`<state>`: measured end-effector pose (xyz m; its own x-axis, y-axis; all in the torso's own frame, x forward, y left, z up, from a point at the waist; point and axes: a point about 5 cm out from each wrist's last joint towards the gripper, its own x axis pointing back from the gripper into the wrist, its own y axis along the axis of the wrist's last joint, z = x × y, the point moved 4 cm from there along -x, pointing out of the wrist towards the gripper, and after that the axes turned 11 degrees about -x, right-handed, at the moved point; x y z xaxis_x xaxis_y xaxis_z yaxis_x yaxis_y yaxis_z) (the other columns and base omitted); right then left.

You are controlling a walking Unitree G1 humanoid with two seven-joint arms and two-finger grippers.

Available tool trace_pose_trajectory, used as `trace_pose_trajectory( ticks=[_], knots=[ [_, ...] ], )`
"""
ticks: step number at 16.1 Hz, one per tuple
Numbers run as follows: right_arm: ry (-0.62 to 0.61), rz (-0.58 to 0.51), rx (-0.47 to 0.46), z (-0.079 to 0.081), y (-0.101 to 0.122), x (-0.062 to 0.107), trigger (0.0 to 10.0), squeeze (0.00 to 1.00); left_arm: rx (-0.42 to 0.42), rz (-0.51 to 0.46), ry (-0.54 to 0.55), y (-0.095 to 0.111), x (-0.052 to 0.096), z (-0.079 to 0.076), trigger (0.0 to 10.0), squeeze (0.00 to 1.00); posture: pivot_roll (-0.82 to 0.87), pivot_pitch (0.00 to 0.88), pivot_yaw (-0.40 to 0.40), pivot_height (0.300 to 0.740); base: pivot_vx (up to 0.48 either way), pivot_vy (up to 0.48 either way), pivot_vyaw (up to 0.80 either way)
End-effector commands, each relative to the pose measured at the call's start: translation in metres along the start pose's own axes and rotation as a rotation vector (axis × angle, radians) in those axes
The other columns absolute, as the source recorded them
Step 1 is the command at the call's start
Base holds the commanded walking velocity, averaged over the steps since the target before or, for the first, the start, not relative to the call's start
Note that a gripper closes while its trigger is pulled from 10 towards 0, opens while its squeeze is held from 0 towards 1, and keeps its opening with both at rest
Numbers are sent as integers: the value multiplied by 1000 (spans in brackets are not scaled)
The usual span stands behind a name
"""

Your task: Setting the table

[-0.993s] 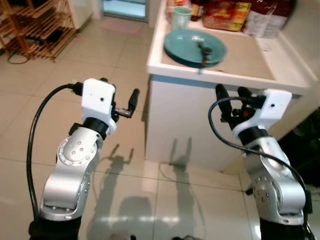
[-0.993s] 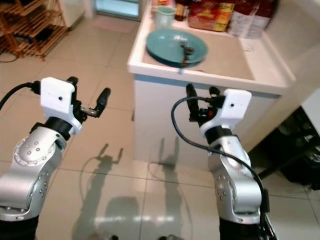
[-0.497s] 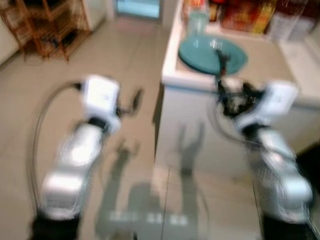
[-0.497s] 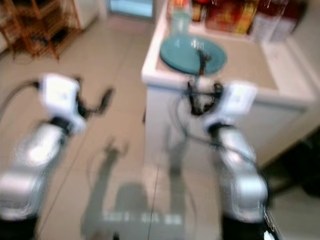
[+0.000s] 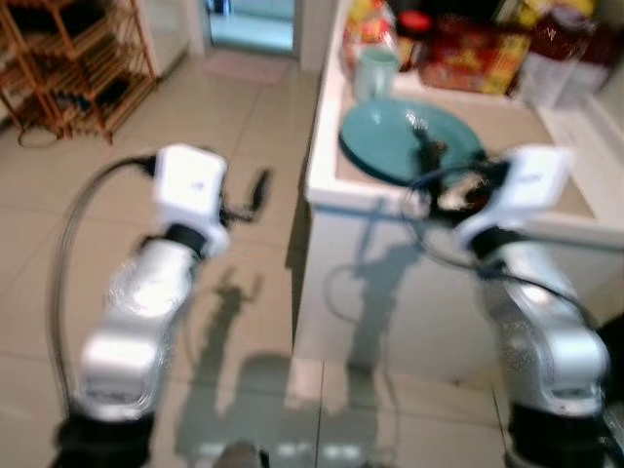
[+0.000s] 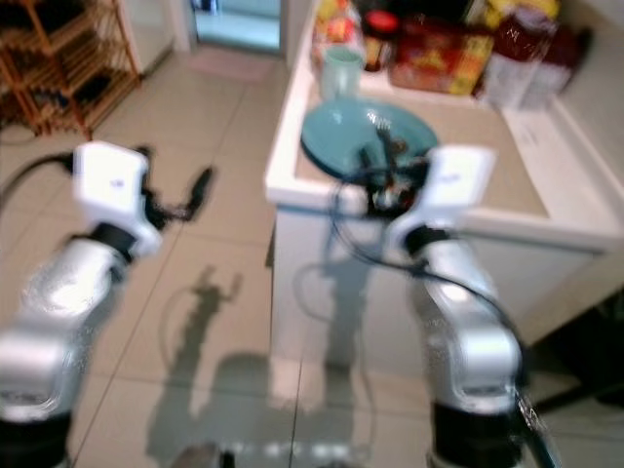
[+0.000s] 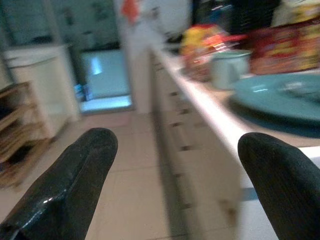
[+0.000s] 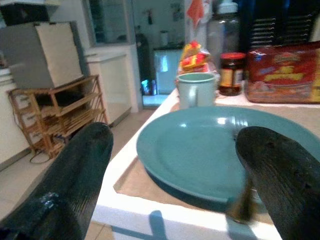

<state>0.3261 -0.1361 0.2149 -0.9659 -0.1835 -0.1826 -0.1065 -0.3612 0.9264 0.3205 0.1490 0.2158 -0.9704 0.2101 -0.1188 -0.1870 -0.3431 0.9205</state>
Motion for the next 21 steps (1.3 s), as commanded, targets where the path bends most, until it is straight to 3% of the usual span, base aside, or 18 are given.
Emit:
trace_pose_trajectory(
  ticks=[1, 8, 9, 13, 17, 19, 21],
  knots=[
    [-53, -3, 19, -14, 5, 2, 10000, 0, 9, -22, -27, 5, -4, -7, 10000, 0, 83, 69, -65, 740, 401, 0, 0],
    [-91, 44, 57, -24, 3, 5, 10000, 0, 46, -58, -111, 13, -4, -23, 10000, 0, 82, 71, -58, 740, 396, 0, -114],
    [-98, 60, 20, -24, 1, 9, 10000, 0, 53, -60, -120, 13, -3, -25, 10000, 0, 74, 70, -59, 740, 394, 0, -800],
    [-48, 47, -11, -14, 4, 29, 10000, 0, 82, -73, -172, 15, 2, -36, 10000, 0, 70, 78, -63, 740, 368, 0, -742],
    [-35, 35, -19, -10, 9, 27, 10000, 0, 103, -95, -287, 22, 6, -49, 10000, 0, 69, 65, -59, 740, 168, 0, 0],
    [-7, 49, 2, -9, 10, 27, 10000, 0, 120, -81, -285, 21, 5, -47, 10000, 0, 69, 64, -65, 740, 0, 0, 0],
    [9, 56, 26, -10, 12, 27, 10000, 0, 201, 6, -280, 15, -1, -44, 10000, 0, 70, 65, -66, 740, 0, 0, 0]
  ],
)
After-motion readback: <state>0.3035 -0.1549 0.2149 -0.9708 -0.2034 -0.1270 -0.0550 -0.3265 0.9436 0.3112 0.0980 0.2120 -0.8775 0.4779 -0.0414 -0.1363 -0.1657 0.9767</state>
